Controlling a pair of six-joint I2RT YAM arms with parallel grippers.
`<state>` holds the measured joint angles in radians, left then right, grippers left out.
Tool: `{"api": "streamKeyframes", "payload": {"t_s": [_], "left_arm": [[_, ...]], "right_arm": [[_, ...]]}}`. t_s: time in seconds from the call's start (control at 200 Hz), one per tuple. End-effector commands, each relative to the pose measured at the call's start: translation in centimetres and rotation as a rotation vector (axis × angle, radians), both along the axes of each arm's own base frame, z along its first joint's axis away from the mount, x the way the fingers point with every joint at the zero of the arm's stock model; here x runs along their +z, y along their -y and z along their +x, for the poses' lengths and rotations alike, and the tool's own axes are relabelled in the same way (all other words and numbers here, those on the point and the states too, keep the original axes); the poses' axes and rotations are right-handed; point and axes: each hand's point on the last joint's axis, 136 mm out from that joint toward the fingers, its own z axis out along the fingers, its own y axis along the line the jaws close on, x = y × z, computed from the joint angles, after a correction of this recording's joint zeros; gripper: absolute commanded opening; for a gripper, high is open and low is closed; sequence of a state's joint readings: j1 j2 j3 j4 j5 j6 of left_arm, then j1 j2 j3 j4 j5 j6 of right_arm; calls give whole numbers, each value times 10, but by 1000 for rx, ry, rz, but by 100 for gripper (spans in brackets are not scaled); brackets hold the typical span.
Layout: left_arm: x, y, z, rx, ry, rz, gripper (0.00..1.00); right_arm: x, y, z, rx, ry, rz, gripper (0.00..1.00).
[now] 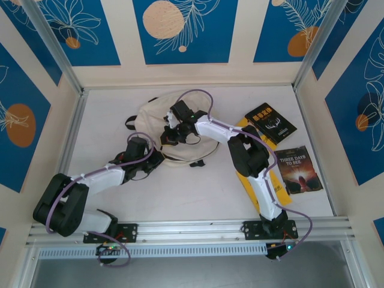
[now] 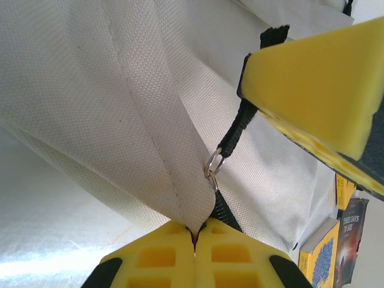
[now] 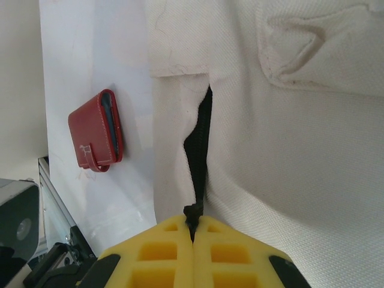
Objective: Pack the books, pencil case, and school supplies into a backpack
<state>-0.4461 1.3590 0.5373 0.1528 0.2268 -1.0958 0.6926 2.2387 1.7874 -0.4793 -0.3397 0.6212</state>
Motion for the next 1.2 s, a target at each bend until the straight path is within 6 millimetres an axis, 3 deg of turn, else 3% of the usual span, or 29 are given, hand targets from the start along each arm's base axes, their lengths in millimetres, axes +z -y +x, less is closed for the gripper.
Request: {"api": "streamKeyframes", "payload": {"t_s": [0.0, 0.205, 0.32, 0.505, 0.57, 0.66, 0.74, 0.935, 1.025, 1.195], "left_arm": [[-6, -7, -8, -11, -23, 26, 0], [-12, -5, -16, -35, -49, 22, 0], [-16, -7, -19, -34, -63, 34, 0], [-14, -9, -17, -45, -63, 62, 0], [-9, -11, -15, -53, -61, 89, 0], [0, -19, -13, -58, -56, 148, 28], [9, -30, -13, -59, -54, 215, 47], [34, -58, -16, -72, -40, 375, 65], [47, -67, -12, -75, -20, 431, 69], [69, -70, 1, -107, 50, 494, 79]], "right_arm": [[1, -5, 24, -47, 52, -2, 0], [-4, -11, 66, -178, 145, -27, 0], [5, -18, 87, -226, 191, 7, 0], [26, -28, 89, -184, 205, 43, 0], [30, -26, 80, -152, 182, 37, 15], [36, -13, 64, -129, 167, -6, 39], [47, 8, 53, -129, 190, -48, 57], [74, 81, 35, -221, 250, -128, 72], [70, 124, 29, -291, 248, -203, 73], [45, 214, 5, -451, 167, -407, 74]]}}
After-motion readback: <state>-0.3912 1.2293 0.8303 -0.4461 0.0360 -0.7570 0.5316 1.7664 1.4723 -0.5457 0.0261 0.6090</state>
